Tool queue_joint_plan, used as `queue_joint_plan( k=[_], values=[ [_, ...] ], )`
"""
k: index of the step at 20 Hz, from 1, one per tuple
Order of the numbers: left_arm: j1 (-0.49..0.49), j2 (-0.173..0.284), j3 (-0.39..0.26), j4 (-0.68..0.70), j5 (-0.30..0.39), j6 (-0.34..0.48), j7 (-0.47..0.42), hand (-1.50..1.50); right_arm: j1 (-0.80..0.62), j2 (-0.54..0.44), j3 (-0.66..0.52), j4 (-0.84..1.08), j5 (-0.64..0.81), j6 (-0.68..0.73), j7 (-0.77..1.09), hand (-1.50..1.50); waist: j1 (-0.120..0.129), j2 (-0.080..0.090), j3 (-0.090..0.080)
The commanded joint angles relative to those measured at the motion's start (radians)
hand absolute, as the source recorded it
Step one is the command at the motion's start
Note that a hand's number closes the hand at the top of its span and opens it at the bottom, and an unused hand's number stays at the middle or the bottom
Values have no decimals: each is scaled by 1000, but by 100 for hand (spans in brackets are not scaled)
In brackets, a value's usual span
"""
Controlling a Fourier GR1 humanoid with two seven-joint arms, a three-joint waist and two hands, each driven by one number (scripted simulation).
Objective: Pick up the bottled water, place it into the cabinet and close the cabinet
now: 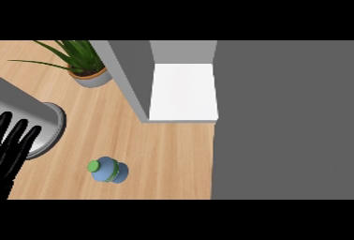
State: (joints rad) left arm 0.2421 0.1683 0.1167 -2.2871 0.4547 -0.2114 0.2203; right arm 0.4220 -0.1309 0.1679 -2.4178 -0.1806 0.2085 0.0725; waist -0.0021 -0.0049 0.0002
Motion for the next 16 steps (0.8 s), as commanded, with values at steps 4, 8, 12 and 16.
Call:
queue_joint_plan(
  k=[4,8,12,16],
  values=[
    [62,-7,-1,17,-108,-21,2,-150,199,-5,77,-170,9,48,-17,-150,-12,0,0],
    [112,-14,28,61,-110,-49,-17,-150,204,-17,68,-190,3,37,-15,-150,-6,1,-1],
    [63,-4,40,165,-95,-70,-21,-150,323,-7,155,-229,66,40,-79,-150,-17,0,-1],
    [84,-20,28,276,-153,-125,-105,-150,325,-51,52,-173,-11,88,-137,-150,-10,1,0]
  ],
)
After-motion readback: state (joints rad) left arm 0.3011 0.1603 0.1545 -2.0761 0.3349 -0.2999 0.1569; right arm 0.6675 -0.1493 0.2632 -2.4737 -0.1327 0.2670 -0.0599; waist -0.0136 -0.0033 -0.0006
